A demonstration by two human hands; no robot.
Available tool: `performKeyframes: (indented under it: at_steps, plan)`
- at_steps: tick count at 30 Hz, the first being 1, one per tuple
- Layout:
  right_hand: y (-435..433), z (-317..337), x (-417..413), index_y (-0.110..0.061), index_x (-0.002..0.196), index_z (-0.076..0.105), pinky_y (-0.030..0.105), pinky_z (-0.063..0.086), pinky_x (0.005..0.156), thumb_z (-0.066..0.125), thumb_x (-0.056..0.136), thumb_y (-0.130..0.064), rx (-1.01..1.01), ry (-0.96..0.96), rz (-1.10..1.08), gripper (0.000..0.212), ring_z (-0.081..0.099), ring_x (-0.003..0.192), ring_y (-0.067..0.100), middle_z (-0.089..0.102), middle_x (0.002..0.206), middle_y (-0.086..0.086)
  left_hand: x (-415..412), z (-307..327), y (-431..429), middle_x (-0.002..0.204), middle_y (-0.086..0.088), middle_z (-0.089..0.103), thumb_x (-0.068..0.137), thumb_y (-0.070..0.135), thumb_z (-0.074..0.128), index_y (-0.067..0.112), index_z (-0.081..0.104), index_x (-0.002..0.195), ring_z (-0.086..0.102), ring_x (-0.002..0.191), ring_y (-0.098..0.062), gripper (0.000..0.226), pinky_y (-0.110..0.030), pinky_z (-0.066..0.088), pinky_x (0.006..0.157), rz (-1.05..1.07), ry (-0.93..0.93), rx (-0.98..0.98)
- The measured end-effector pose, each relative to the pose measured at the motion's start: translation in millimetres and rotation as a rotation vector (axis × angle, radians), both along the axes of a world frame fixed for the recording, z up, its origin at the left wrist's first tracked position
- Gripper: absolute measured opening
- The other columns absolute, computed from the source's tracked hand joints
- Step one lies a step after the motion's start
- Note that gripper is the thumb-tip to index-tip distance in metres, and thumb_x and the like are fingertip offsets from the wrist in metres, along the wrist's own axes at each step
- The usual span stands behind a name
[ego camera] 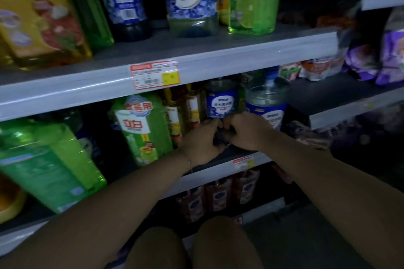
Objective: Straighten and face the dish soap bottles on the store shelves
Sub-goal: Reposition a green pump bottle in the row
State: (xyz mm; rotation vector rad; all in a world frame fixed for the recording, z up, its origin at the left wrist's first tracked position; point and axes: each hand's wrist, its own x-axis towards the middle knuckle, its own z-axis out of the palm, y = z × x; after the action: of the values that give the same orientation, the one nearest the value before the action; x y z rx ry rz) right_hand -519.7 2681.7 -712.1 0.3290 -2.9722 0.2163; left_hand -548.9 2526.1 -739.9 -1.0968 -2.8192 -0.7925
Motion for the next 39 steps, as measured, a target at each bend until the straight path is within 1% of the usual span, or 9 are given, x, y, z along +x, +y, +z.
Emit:
performKeyframes:
  at_steps: [3, 7, 12, 17, 22, 25, 32, 36, 39]
  plan:
    - [-37.6, -9.5, -11.2, -0.02, 0.095, 0.054, 0.038, 0.052, 0.073, 0.056, 0.088, -0.032, -0.094, -0.032, 0.112, 0.014, 0.06, 0.089, 0.026, 0.062, 0.098, 0.005, 4.9, -4.0, -51.1, 0.113, -0.01, 0.061, 0.083, 0.018, 0.067, 0.011, 0.053, 0.117, 0.061, 0.097, -0.027, 0.037, -0.037, 0.051, 0.079, 0.086, 0.051, 0.005]
    - [-91.1, -21.8, -27.2, -0.019, 0.122, 0.046, 0.041, 0.054, 0.079, 0.064, 0.086, -0.034, -0.385, -0.109, 0.171, 0.043, 0.063, 0.096, 0.024, 0.064, 0.111, 0.008, 10.8, -6.4, -113.8, 0.09, -0.003, 0.057, 0.081, 0.015, 0.067, 0.015, 0.052, 0.094, 0.057, 0.082, -0.025, 0.02, -0.029, 0.041, 0.062, 0.277, 0.136, 0.044]
    - [-141.6, -20.2, -36.2, -0.014, 0.14, 0.036, 0.022, 0.041, 0.093, 0.079, 0.076, -0.028, -0.765, -0.113, 0.198, 0.079, 0.052, 0.118, 0.01, 0.053, 0.133, -0.002, 2.9, -12.9, -161.2, 0.08, 0.001, 0.05, 0.07, 0.021, 0.081, 0.017, 0.039, 0.085, 0.051, 0.072, -0.021, 0.045, -0.03, 0.037, 0.057, 0.556, 0.085, 0.311]
    - [-151.5, -18.3, -46.5, -0.011, 0.136, 0.036, 0.031, 0.045, 0.095, 0.081, 0.073, -0.028, -0.812, -0.106, 0.087, 0.079, 0.053, 0.119, 0.018, 0.054, 0.133, 0.005, -14.8, -5.3, -175.0, 0.107, 0.009, 0.049, 0.06, 0.013, 0.091, 0.02, 0.029, 0.119, 0.049, 0.109, -0.015, 0.087, -0.031, 0.046, 0.089, 0.57, -0.318, 0.614]
    - [-150.4, -8.7, -48.4, -0.012, 0.132, 0.036, 0.022, 0.042, 0.083, 0.085, 0.068, -0.018, -0.901, -0.212, 0.06, 0.08, 0.052, 0.103, 0.008, 0.057, 0.128, 0.002, -27.7, 0.7, -175.5, 0.122, 0.009, 0.055, 0.058, 0.001, 0.089, 0.017, 0.024, 0.145, 0.054, 0.104, -0.009, 0.11, -0.027, 0.046, 0.088, 0.503, -0.518, 0.712]
    - [-150.3, -7.8, -48.9, -0.013, 0.129, 0.036, 0.023, 0.043, 0.082, 0.086, 0.067, -0.016, -0.916, -0.229, 0.053, 0.08, 0.052, 0.103, 0.009, 0.057, 0.125, 0.0, -27.4, -2.2, -175.7, 0.128, 0.005, 0.052, 0.056, 0.0, 0.09, 0.02, 0.024, 0.146, 0.052, 0.114, -0.015, 0.113, -0.03, 0.046, 0.092, 0.513, -0.546, 0.751]
    - [-146.9, -11.1, -39.5, -0.025, 0.136, 0.033, 0.025, 0.046, 0.087, 0.087, 0.064, -0.016, -0.953, -0.278, 0.099, 0.091, 0.052, 0.11, 0.008, 0.054, 0.125, -0.008, -13.5, -1.7, -171.3, 0.104, 0.006, 0.069, 0.053, -0.009, 0.088, 0.023, 0.049, 0.123, 0.065, 0.096, -0.009, 0.086, -0.021, 0.053, 0.072, 0.468, -0.6, 0.761]
    - [-145.7, -8.7, -29.2, -0.042, 0.131, 0.033, 0.039, 0.048, 0.099, 0.09, 0.052, -0.026, -0.937, -0.327, 0.149, 0.099, 0.054, 0.118, 0.011, 0.055, 0.13, -0.01, -4.8, -6.0, -175.1, 0.11, -0.002, 0.071, 0.04, -0.01, 0.092, 0.015, 0.052, 0.128, 0.067, 0.102, -0.018, 0.099, -0.034, 0.059, 0.08, 0.468, -0.542, 0.811]
    - [-147.6, -4.8, -19.1, -0.038, 0.127, 0.033, 0.033, 0.046, 0.101, 0.089, 0.059, -0.011, -0.892, -0.327, 0.179, 0.091, 0.053, 0.116, 0.009, 0.055, 0.121, -0.015, 6.6, -12.7, -175.6, 0.114, -0.004, 0.07, 0.038, -0.013, 0.092, 0.012, 0.048, 0.131, 0.067, 0.105, -0.018, 0.106, -0.036, 0.059, 0.081, 0.454, -0.472, 0.858]
